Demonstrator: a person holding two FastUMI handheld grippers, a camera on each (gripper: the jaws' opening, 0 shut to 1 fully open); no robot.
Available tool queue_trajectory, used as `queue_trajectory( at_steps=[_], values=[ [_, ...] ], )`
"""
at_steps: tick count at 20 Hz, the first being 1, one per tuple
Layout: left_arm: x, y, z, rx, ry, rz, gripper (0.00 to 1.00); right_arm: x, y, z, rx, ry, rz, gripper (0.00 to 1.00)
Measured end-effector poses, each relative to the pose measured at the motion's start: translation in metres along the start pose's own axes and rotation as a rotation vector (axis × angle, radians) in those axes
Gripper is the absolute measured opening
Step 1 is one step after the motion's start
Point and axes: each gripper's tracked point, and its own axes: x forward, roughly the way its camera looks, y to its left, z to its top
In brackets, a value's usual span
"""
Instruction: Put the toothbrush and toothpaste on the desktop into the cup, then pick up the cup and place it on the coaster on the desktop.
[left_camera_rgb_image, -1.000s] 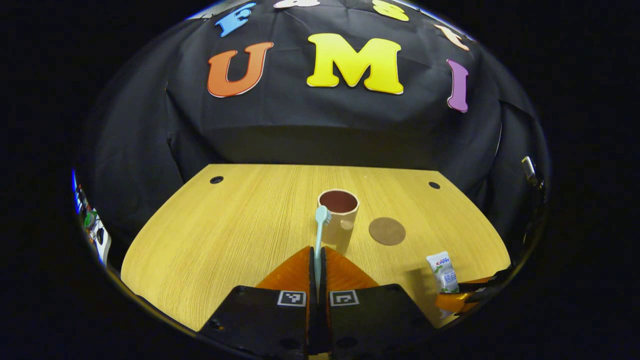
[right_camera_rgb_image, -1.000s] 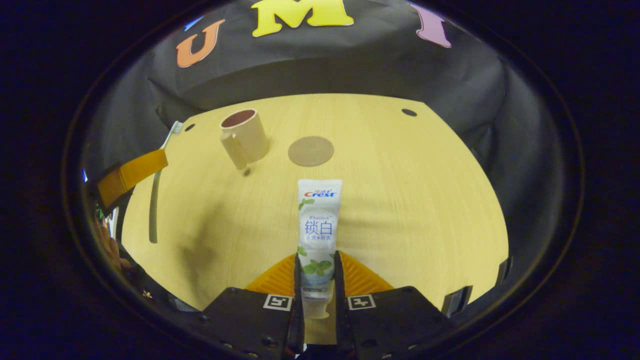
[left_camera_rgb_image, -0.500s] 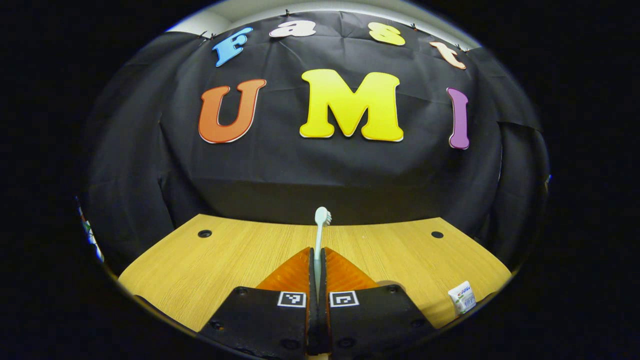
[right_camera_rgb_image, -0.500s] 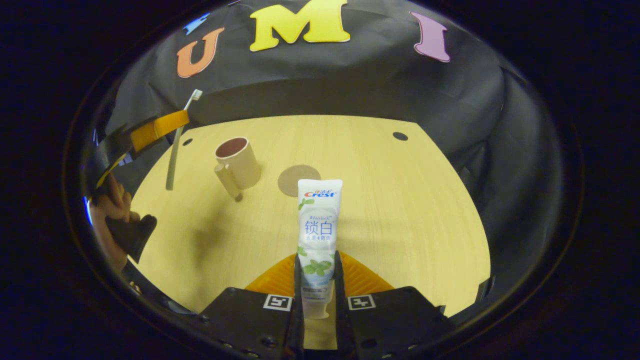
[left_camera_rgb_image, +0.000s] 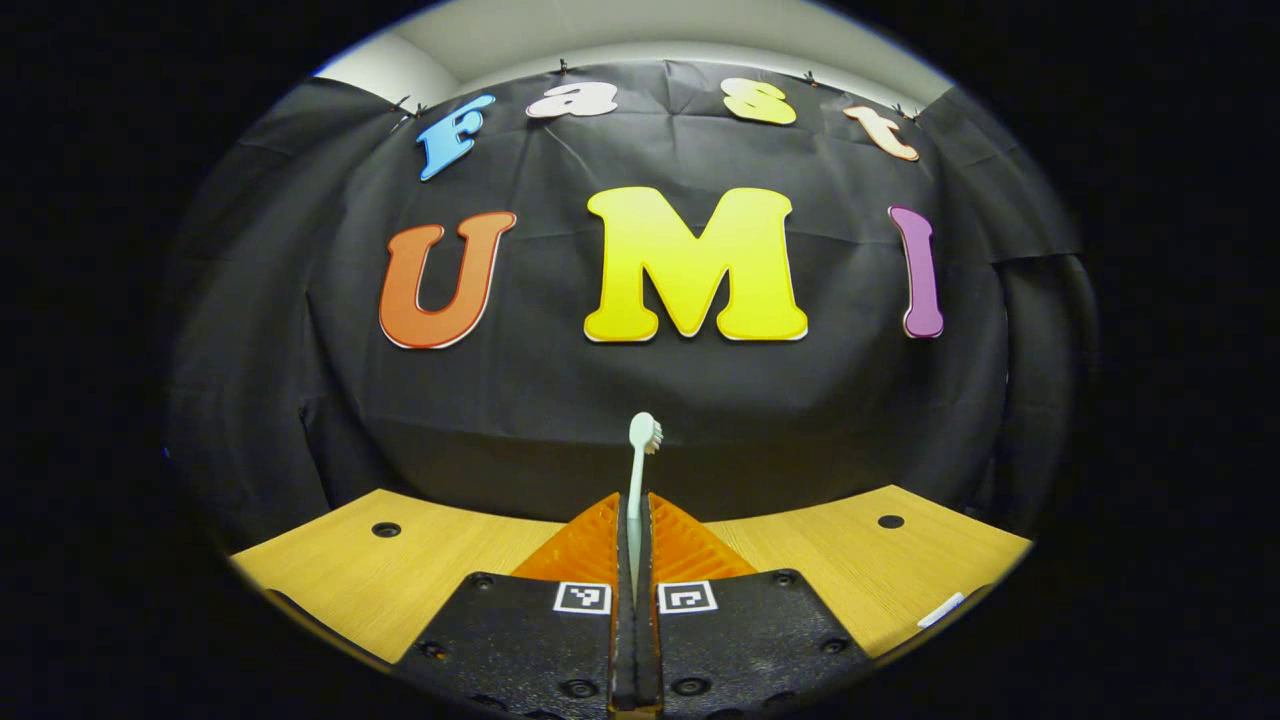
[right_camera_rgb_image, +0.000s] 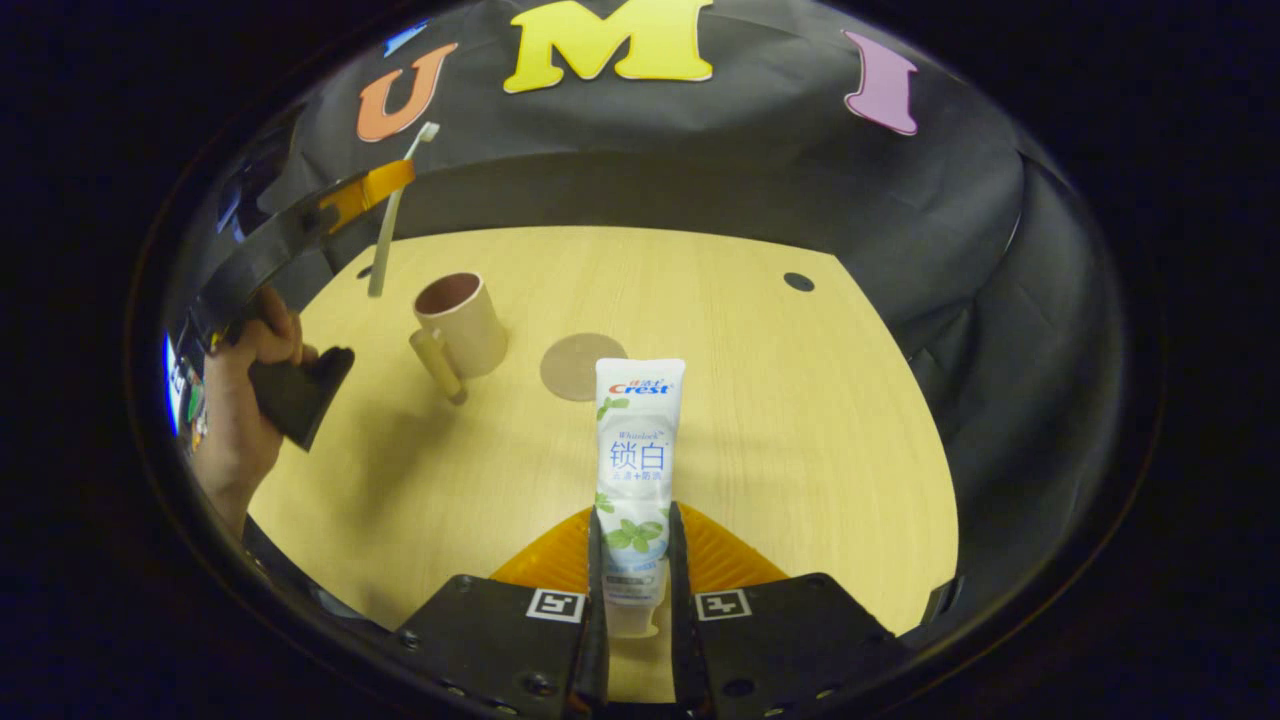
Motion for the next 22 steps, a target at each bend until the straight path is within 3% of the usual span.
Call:
queue_trajectory(
  at_steps=[11, 17, 22],
  values=[
    [0.02, -0.02, 0.002, 0.108, -0.146, -0.036, 0.03, 0.009, 0.012, -0.02, -0.059, 0.091, 0.0, 0.25],
    [0.028, -0.026, -0.025, 0.123, -0.119, -0.046, 0.04, 0.004, 0.01, -0.027, -0.05, 0.141, -0.013, 0.25],
    [0.029, -0.033, -0.023, 0.126, -0.135, -0.062, 0.03, 0.006, 0.01, -0.027, -0.043, 0.14, -0.016, 0.25]
  ],
)
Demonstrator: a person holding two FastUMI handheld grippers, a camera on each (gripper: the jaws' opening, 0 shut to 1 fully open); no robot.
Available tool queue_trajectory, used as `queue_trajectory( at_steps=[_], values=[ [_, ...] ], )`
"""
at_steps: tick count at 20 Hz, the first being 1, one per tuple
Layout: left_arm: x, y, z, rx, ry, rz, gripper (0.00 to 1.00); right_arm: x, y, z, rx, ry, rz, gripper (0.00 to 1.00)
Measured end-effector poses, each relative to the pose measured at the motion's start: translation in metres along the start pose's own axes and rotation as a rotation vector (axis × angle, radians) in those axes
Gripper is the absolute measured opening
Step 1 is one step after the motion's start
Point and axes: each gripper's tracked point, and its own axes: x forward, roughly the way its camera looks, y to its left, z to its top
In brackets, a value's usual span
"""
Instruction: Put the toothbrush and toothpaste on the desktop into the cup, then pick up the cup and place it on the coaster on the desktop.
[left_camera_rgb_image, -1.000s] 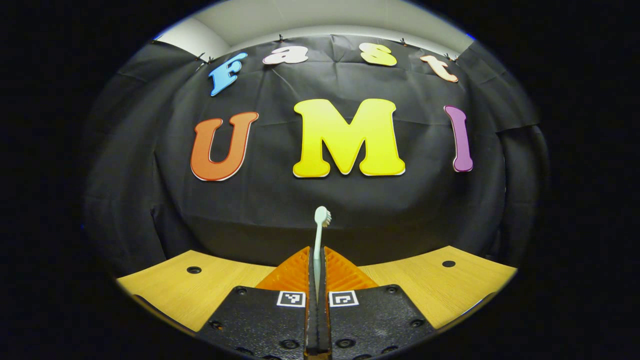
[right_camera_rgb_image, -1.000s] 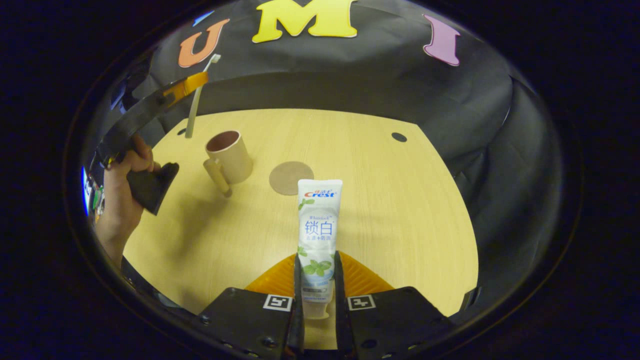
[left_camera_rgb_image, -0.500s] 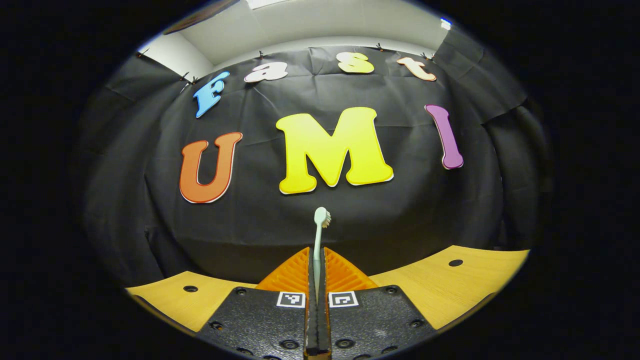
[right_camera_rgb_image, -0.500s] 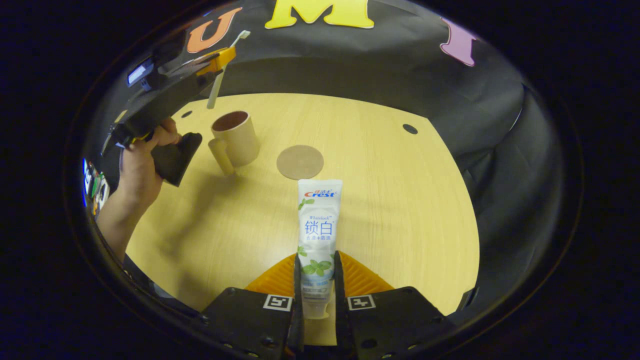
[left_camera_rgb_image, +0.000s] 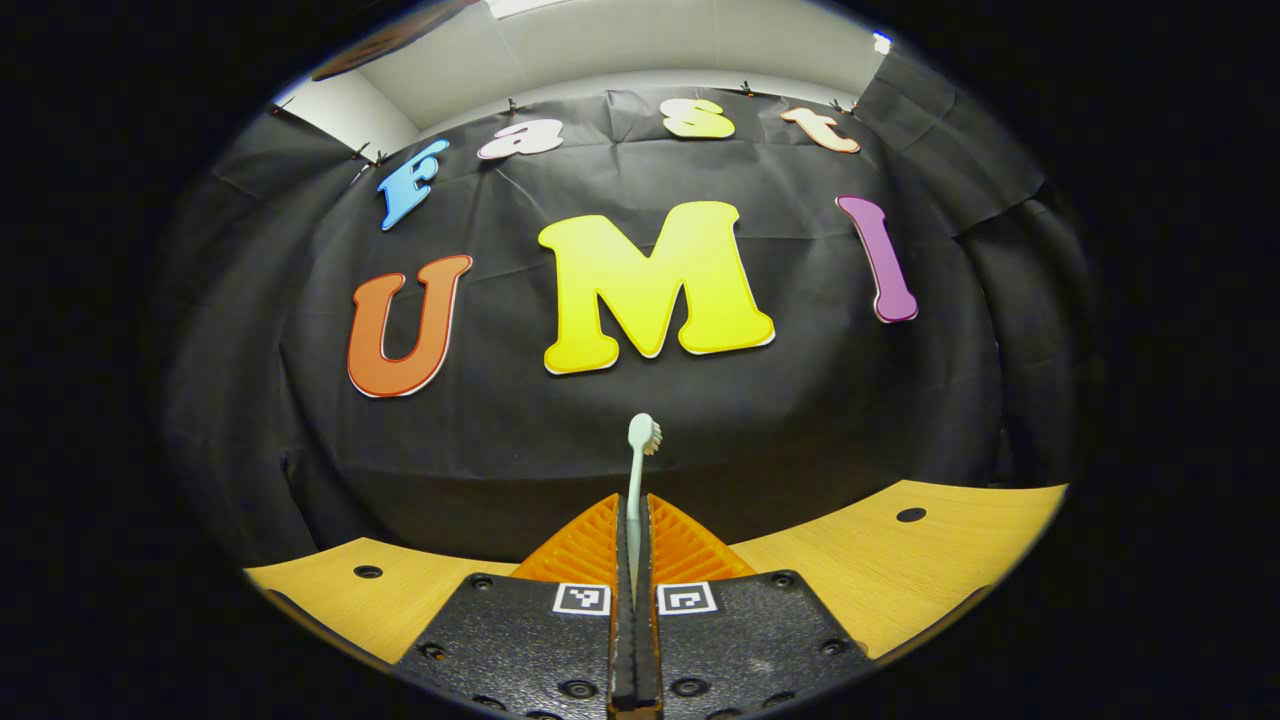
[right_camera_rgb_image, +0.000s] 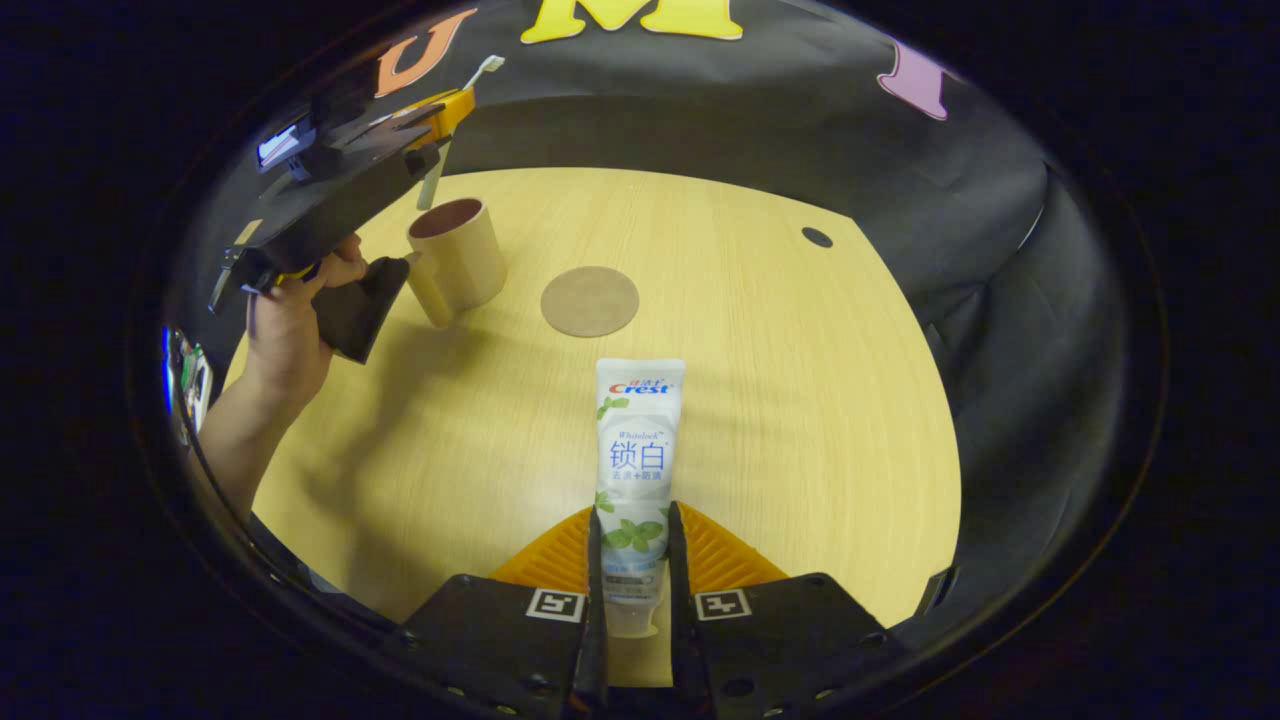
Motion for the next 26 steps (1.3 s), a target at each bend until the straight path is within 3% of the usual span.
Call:
queue_trajectory(
  at_steps=[21, 23, 26],
  values=[
    [-0.011, 0.003, -0.01, -0.019, 0.055, -0.007, 0.13, -0.002, 0.002, 0.003, 0.037, -0.019, 0.019, 0.25],
    [-0.015, 0.006, -0.009, -0.029, 0.063, -0.003, 0.2, -0.002, 0.004, 0.004, 0.042, -0.048, 0.03, 0.25],
    [-0.022, 0.007, -0.007, -0.05, 0.085, -0.014, 0.44, 0.005, 0.003, -0.002, 0.035, -0.084, 0.048, 0.25]
  ],
)
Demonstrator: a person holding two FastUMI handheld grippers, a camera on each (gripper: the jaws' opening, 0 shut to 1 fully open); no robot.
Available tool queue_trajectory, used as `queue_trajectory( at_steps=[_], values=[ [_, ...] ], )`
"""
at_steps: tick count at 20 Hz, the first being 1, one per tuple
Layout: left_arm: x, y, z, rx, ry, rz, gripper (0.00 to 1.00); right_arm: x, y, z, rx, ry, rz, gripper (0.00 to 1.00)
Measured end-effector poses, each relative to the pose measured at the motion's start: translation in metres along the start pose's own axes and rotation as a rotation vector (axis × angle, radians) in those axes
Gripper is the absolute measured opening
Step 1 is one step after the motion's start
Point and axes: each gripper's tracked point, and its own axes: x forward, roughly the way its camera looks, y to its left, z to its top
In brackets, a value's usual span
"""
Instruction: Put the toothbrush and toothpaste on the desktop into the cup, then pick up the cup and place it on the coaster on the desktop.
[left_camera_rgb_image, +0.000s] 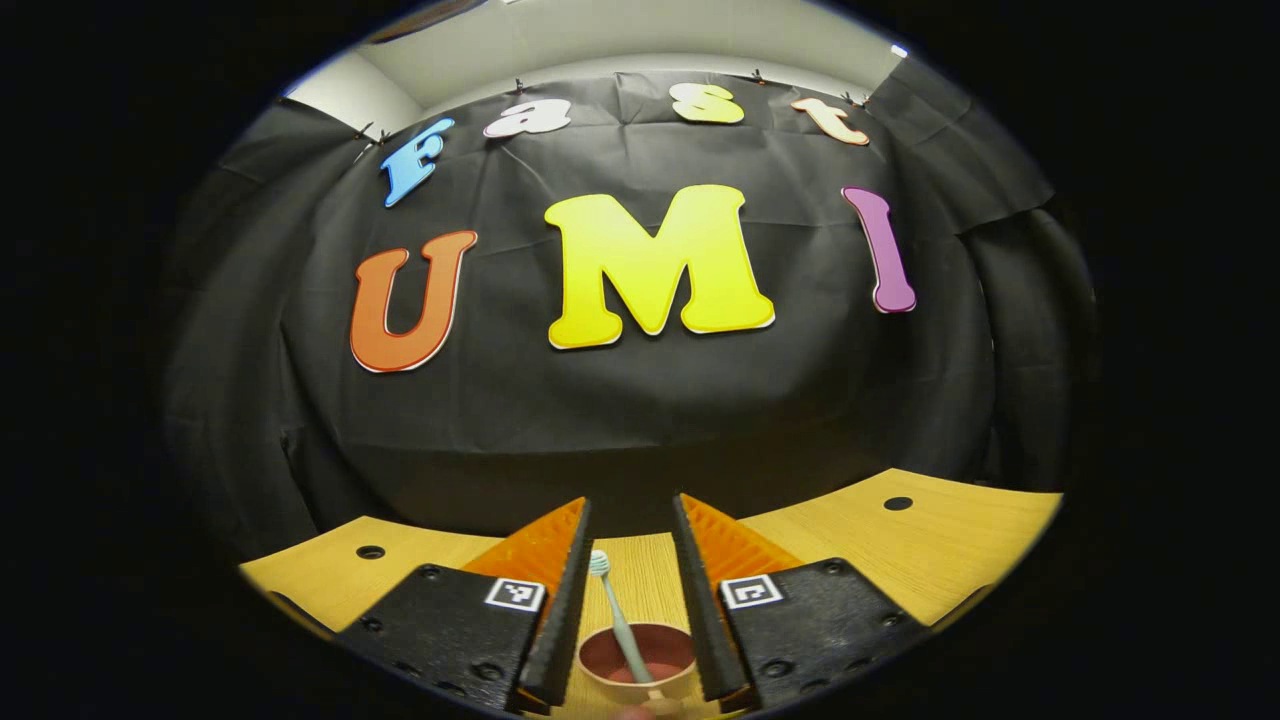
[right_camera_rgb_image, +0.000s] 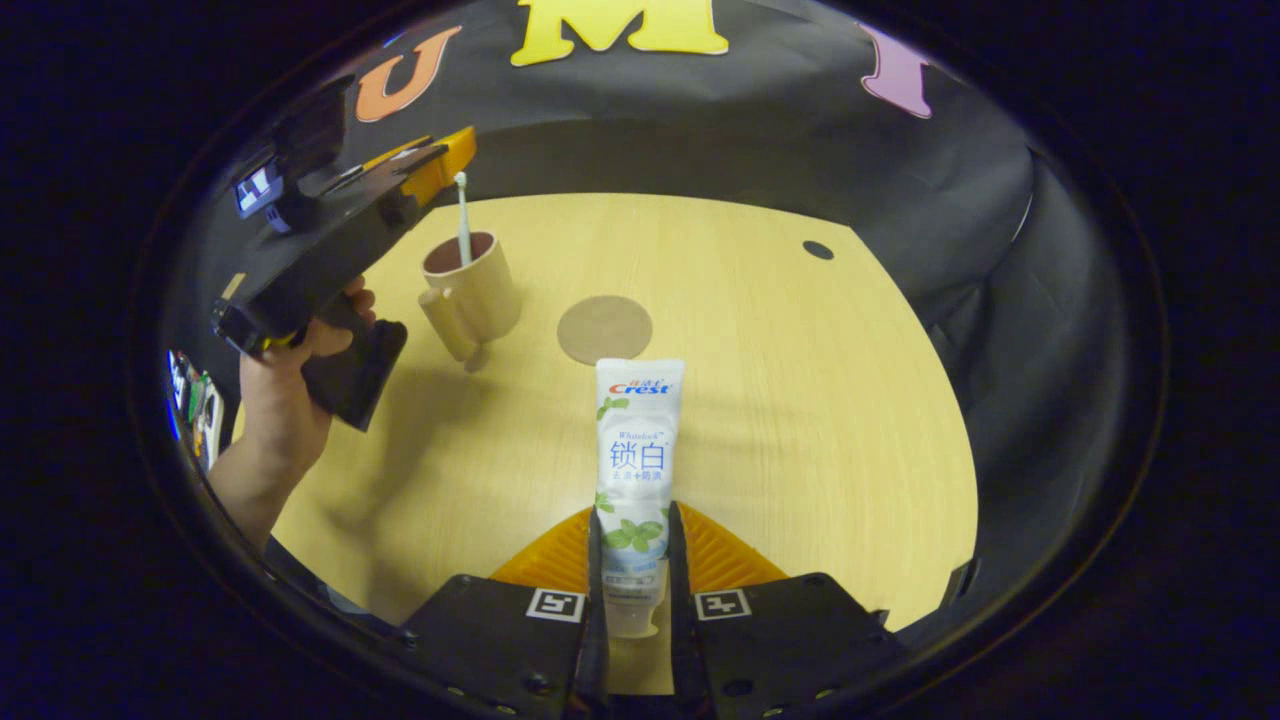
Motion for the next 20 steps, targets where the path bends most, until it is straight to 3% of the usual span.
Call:
queue_trajectory(
  at_steps=[3, 6, 10, 14, 20],
  values=[
    [-0.011, 0.007, 0.004, -0.004, 0.017, 0.008, 0.76, -0.008, 0.0, 0.01, -0.003, -0.039, 0.013, 0.25],
    [-0.023, 0.01, 0.006, -0.047, 0.036, 0.006, 0.96, -0.012, -0.001, 0.019, -0.016, -0.094, 0.002, 0.25],
    [-0.04, 0.024, 0.021, -0.066, 0.032, 0.026, 0.96, -0.028, 0.004, 0.043, -0.026, -0.204, 0.009, 0.25],
    [-0.062, 0.043, 0.026, -0.048, 0.064, 0.046, 0.96, -0.035, 0.029, 0.091, -0.051, -0.38, 0.088, 0.25],
    [-0.101, 0.069, 0.014, -0.073, 0.166, 0.09, 0.97, -0.025, 0.117, 0.19, -0.09, -0.642, 0.262, 0.25]
  ],
)
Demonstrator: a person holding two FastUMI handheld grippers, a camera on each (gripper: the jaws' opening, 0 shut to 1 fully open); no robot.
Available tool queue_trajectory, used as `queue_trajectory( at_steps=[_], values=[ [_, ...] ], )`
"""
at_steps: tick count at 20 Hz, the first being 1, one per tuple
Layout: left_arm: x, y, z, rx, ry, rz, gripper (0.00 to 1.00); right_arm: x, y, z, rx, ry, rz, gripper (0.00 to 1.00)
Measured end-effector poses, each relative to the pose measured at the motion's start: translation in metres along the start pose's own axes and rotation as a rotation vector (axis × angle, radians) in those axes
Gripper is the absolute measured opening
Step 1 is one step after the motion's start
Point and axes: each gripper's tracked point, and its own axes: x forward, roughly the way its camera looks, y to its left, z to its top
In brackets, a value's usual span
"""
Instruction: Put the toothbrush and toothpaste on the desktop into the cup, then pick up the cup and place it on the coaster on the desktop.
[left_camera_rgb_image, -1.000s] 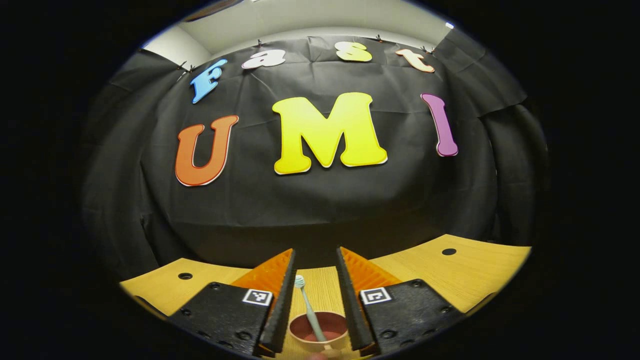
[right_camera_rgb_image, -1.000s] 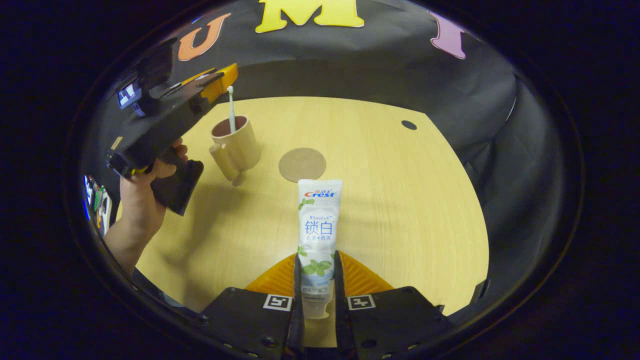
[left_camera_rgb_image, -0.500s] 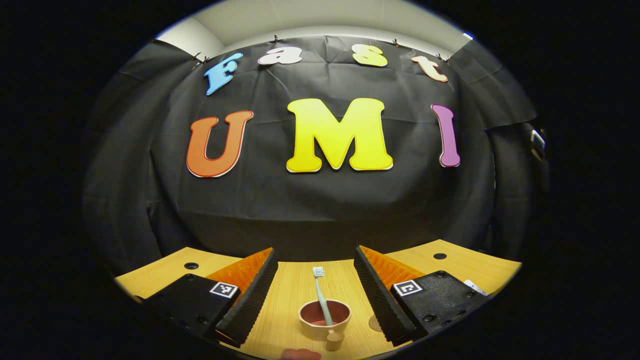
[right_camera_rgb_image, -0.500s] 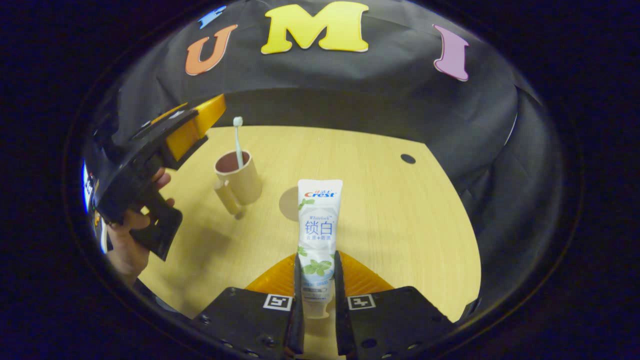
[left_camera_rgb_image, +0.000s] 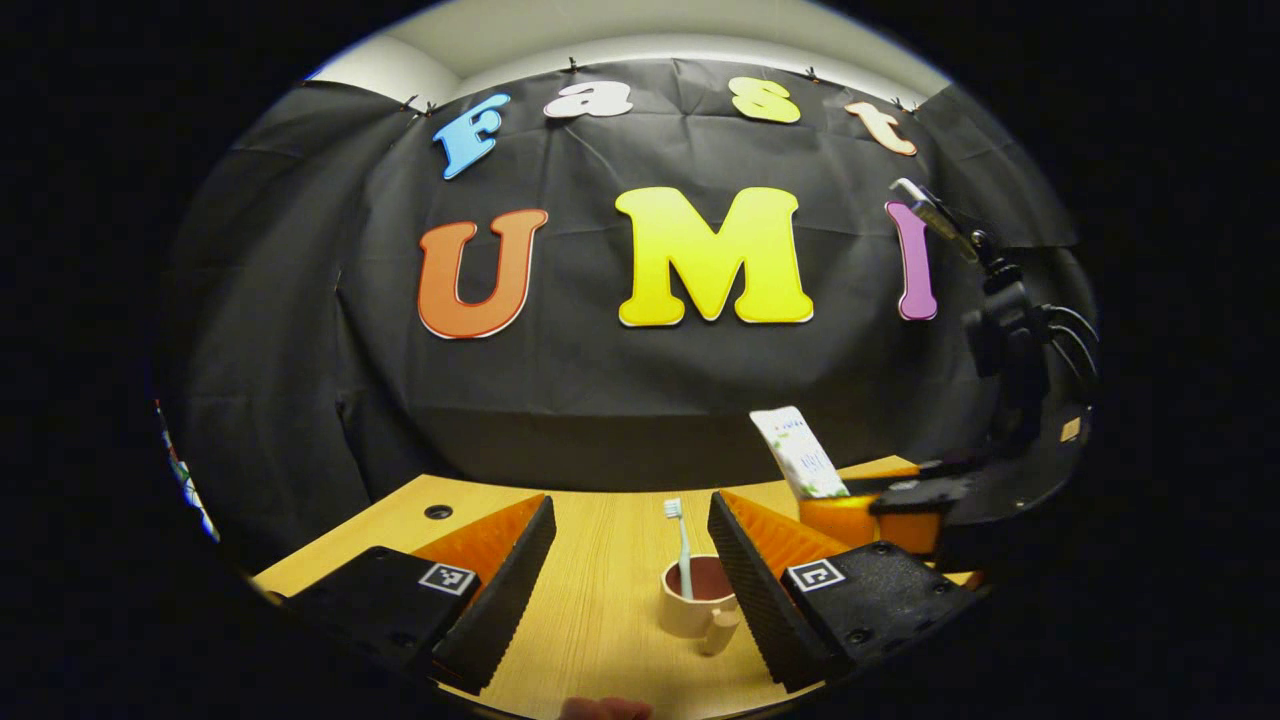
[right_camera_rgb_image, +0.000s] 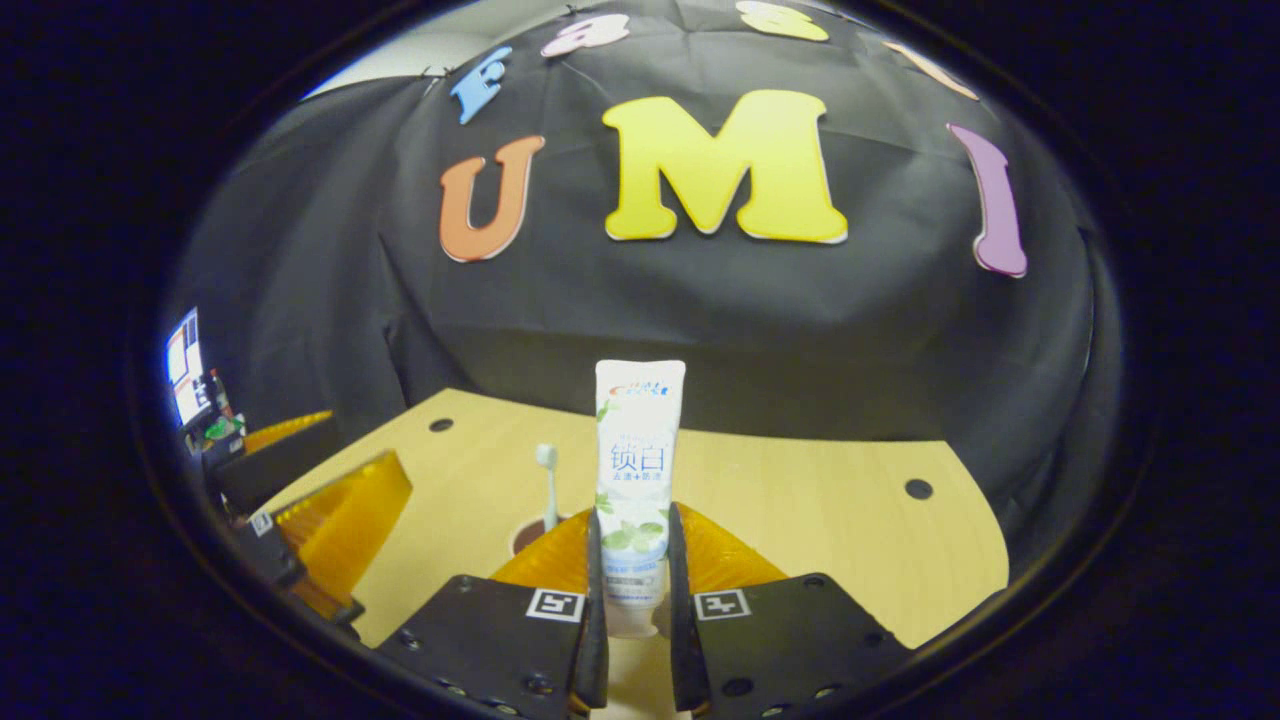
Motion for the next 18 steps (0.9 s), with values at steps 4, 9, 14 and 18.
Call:
queue_trajectory(
  at_steps=[4, 9, 14, 18],
  values=[
    [-0.014, 0.022, -0.017, 0.001, 0.042, 0.052, 0.97, 0.032, 0.036, 0.011, 0.061, -0.115, 0.077, 0.25],
    [-0.021, 0.04, -0.043, -0.019, 0.1, 0.083, 0.97, 0.072, 0.048, 0.002, 0.066, -0.162, 0.082, 0.25],
    [-0.018, 0.046, -0.043, 0.004, 0.1, 0.095, 0.98, 0.084, 0.041, -0.008, 0.086, -0.178, 0.063, 0.25],
    [-0.013, 0.037, -0.045, 0.01, 0.108, 0.069, 0.97, 0.086, 0.044, -0.022, 0.102, -0.159, 0.055, 0.27]
  ],
)
